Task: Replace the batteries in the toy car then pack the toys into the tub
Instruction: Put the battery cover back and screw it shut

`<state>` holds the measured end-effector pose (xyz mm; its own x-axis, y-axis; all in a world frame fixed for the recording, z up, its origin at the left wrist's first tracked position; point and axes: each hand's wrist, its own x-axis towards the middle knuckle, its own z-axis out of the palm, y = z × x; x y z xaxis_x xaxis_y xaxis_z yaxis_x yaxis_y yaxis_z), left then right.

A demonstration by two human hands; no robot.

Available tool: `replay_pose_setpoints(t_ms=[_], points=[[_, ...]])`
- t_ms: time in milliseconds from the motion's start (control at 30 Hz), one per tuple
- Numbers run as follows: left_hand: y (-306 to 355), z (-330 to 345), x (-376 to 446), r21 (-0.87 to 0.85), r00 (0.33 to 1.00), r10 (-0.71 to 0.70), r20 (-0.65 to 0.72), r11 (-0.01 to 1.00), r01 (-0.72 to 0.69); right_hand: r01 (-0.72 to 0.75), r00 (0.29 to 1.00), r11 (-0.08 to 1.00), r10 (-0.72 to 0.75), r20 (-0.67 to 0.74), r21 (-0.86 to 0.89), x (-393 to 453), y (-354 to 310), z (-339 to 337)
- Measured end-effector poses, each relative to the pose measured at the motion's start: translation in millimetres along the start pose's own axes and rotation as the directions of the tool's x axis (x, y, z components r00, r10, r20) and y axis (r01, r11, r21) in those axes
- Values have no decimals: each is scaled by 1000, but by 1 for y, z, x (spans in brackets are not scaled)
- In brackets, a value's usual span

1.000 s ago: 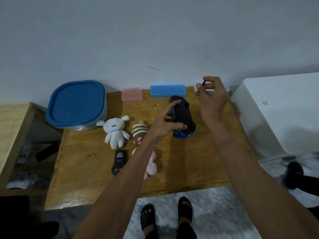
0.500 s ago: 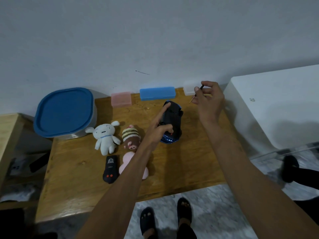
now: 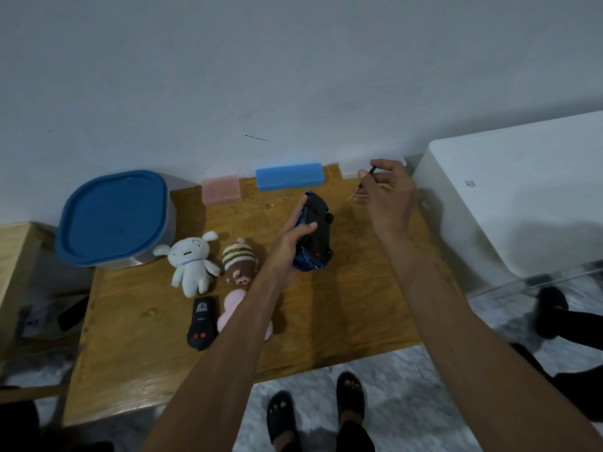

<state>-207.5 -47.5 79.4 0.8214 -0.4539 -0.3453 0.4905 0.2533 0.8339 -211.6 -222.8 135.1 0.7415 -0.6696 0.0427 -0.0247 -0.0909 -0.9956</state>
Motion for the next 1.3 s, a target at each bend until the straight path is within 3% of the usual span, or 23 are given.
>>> replay_pose_setpoints(t_ms=[367, 533, 733, 800, 933, 1300], points=[[-10, 3, 4, 149, 995, -43, -95, 987, 57, -11, 1000, 1000, 11, -12, -11, 13, 4, -6], [-15, 5, 10, -4, 982, -118, -148, 993, 118, -32, 999, 999, 32, -8, -3, 17, 9, -8], [-21, 5, 16, 280, 976, -27, -218, 956, 89, -42, 999, 999, 42, -1, 11, 20, 14, -9], [-25, 8, 19, 410, 966, 24, -259, 908, 87, -51, 999, 998, 50, 4, 24, 20, 15, -9], [-32, 17, 22, 702, 928, 158, -337, 699, 136, -95, 995, 993, 93, 44, 67, 22, 20, -8], [-70, 23, 35, 803, 890, 173, -423, 527, 280, -207, 960, 977, 192, 206, 54, 31, 51, -16]])
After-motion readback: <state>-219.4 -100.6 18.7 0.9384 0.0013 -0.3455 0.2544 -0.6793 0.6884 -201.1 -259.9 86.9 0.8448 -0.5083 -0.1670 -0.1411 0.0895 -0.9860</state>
